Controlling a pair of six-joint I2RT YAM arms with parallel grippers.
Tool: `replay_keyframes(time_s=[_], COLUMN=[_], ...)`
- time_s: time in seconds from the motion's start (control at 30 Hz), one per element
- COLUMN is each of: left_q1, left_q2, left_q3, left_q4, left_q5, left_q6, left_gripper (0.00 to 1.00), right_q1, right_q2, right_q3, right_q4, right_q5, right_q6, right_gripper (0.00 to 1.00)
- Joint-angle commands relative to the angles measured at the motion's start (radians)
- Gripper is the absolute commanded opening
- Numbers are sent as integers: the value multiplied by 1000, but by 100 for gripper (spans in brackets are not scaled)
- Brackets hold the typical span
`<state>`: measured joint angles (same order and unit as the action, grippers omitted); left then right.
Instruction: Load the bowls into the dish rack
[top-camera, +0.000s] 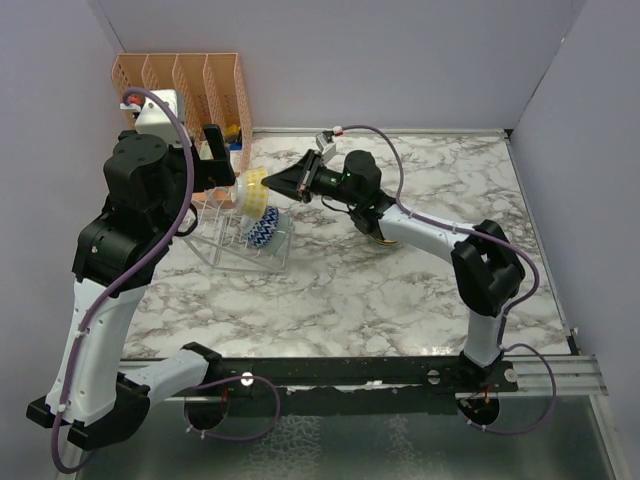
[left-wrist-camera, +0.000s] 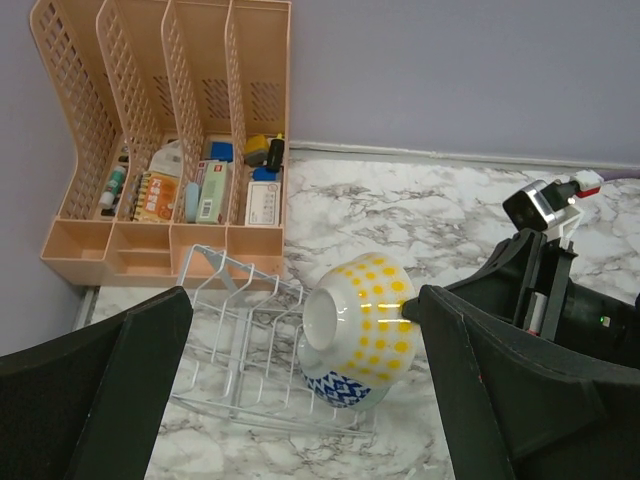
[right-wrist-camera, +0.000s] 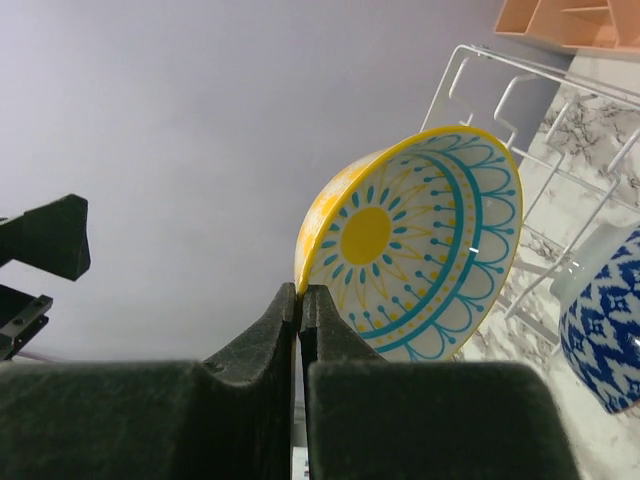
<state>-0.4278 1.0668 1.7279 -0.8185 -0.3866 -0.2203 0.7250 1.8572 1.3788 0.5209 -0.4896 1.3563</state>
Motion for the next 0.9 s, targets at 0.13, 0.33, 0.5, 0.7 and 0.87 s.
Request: replay_keyframes(time_s=[0.13,0.33,0.5,0.7,0.87], left_q1=[-5,-6,-6,-5,-6], left_q2=[-9,-11,-7,-7,1], left_q3=[13,5,3,-4,-7], left_q4=[-5,-4,-1,-1,1], left_q5=[-24,-25,-20,-21,-21], left_q6=[18,24,23,24,26], left_gripper=[99,99,99,99,99], right_q1=[13,32,43,47,48], right_q2=[91,157,171,189,232], right_q3=[-35,-77,-82,-132,-153], right_q4=[361,497,505,533,577], right_q5=[96,132,141,146,130], right_q6=[214,350,356,380,400], right_gripper=[1,1,1,1,1])
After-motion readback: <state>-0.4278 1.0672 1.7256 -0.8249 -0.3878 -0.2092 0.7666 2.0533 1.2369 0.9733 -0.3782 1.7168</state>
